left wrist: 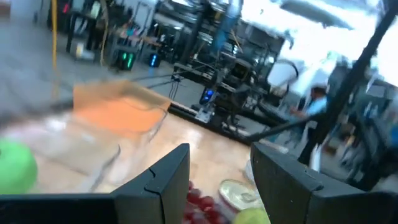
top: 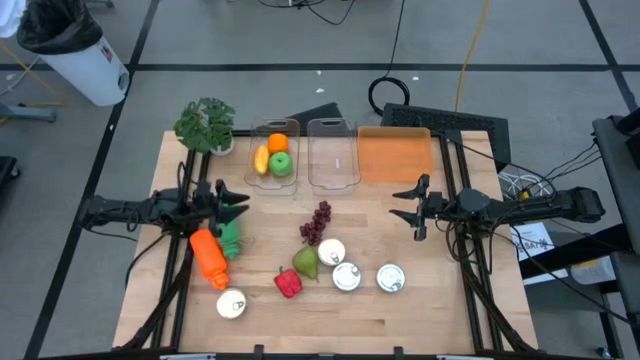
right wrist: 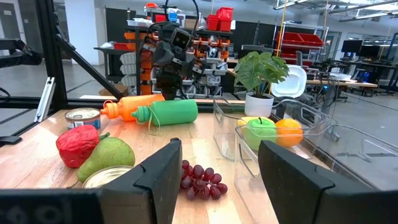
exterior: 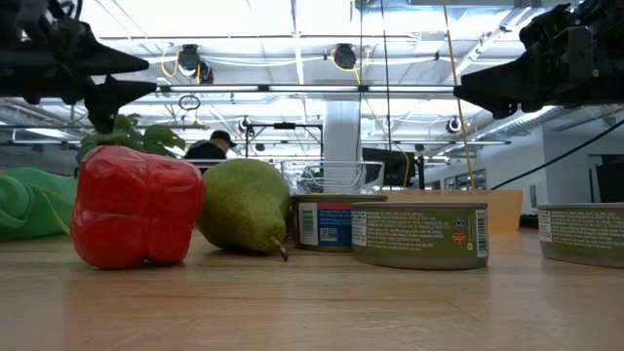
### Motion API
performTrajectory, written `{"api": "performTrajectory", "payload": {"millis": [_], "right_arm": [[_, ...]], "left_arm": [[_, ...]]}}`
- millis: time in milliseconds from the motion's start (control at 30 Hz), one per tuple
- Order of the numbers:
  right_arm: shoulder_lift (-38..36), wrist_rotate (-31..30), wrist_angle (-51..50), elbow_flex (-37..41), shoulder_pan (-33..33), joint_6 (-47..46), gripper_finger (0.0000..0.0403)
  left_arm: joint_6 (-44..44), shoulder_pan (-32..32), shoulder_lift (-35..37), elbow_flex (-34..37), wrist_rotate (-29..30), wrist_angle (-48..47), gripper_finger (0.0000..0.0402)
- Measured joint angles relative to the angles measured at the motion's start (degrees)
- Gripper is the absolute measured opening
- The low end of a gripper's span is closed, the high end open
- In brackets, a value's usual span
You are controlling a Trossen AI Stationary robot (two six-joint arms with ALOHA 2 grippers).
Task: Pick & Place Food Item
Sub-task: Put the red bell pepper into the left transparent bin
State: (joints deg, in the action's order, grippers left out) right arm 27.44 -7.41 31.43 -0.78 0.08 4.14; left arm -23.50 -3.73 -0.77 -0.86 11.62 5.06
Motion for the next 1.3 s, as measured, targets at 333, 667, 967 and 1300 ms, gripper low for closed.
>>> {"api": "performTrajectory", "payload": {"millis": [333,667,967,1300], "right_arm": [[0.0,0.0,0.0,0.0,0.0,0.0,0.0199],[0.0,0.0,0.0,0.0,0.0,0.0,0.0199],[0.0,0.0,0.0,0.0,0.0,0.0,0.0199],[0.0,0.0,0.0,0.0,0.0,0.0,0.0199]], "left_arm": [[-13.5,-0.1,-16.7,-1.2,-2.3,8.1,0.0267],[-21.8,-5.5,-40.3,-10.1,-10.0,8.3,0.0306],[-18.5,-10.9,-60.3,-21.6,-11.3,8.4,0.0270],[-26.8,-16.4,-74.7,-23.3,-9.6,12.8,0.0257]]}}
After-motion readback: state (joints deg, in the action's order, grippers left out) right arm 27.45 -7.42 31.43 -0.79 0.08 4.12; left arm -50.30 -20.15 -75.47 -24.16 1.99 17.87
